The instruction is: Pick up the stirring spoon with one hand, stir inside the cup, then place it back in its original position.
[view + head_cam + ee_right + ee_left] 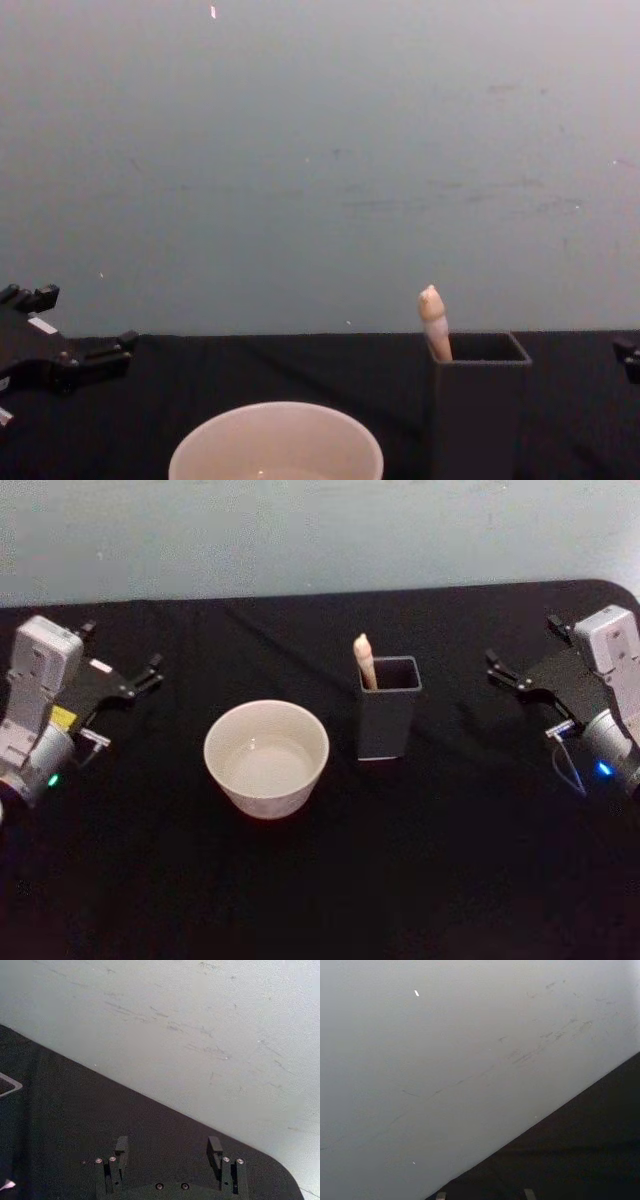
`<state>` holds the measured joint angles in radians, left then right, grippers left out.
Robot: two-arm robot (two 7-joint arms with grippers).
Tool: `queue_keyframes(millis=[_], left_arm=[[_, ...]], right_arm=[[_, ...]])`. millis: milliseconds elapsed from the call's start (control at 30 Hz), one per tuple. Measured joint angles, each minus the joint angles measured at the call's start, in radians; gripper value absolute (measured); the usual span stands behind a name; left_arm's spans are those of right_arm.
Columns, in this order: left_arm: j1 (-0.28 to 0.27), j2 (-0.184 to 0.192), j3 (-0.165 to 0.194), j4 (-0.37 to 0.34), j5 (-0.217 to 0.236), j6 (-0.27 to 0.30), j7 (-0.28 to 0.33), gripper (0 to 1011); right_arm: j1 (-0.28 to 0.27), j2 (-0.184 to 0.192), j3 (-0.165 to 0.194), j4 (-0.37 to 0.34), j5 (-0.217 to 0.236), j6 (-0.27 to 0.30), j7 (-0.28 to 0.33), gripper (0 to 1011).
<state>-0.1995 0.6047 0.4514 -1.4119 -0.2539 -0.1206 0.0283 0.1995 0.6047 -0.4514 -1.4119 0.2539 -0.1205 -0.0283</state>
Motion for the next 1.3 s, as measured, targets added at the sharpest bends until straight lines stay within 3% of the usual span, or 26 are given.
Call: queue_keyframes(millis=[967,1300], left_arm=[[0.0,0.0,0.0,0.0,0.0,0.0,0.0,1001],[0.0,0.0,0.0,0.0,0.0,0.0,0.0,1001]], right_arm=[[-0.002,0.0,0.004,-0.001,0.0,0.001,0.003,1000],[-0.023,0.0,0.056,-0.079,0.075,0.08,0.076,1000]])
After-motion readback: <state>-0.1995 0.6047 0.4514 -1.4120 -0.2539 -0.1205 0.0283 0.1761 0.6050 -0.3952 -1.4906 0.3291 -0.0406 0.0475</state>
